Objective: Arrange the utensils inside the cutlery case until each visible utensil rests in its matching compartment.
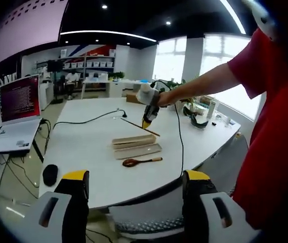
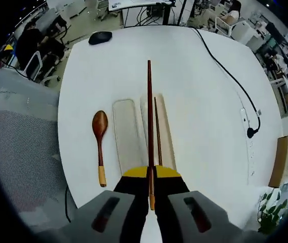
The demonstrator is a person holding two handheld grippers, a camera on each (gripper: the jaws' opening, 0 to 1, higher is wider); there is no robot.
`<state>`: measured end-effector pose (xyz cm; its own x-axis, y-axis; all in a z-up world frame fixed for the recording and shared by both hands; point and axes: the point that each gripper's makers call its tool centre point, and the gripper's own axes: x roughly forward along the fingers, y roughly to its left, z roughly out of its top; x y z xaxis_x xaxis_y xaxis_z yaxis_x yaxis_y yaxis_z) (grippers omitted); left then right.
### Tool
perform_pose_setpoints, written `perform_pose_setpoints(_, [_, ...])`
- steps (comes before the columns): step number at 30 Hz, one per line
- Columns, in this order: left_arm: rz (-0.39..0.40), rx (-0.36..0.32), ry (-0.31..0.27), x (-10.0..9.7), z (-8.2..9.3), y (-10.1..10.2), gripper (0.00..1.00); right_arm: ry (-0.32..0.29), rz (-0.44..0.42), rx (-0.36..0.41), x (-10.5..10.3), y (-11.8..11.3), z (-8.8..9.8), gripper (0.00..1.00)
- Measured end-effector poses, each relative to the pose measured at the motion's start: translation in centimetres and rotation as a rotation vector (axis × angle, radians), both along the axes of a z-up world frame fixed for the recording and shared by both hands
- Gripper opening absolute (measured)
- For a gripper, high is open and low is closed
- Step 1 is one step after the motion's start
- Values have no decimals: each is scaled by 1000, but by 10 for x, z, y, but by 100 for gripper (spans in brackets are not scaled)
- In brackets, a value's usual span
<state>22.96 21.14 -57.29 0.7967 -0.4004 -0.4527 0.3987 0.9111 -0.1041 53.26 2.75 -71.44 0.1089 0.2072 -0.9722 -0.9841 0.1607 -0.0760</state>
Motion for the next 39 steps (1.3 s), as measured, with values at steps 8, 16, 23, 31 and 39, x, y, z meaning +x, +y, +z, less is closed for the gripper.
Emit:
perform_pose_setpoints(8, [20, 5, 7, 0, -1, 5, 77, 6, 4, -4, 8, 11, -1, 0])
perform_pose_setpoints(16, [46, -3, 24, -4, -5, 8, 77, 18, 13, -16, 24, 21, -19, 0])
perform_pose_setpoints(23, [66, -27, 31, -4, -6, 14, 77, 38, -19, -11, 29, 23, -32, 0])
perform_pose_setpoints(31, [54, -21, 50, -4, -12, 14, 77, 64, -12, -35, 21, 26, -53, 0])
perform_pose_setpoints(39, [51, -17, 66, -2, -16, 17, 76, 63, -11, -47, 19, 25, -66, 0])
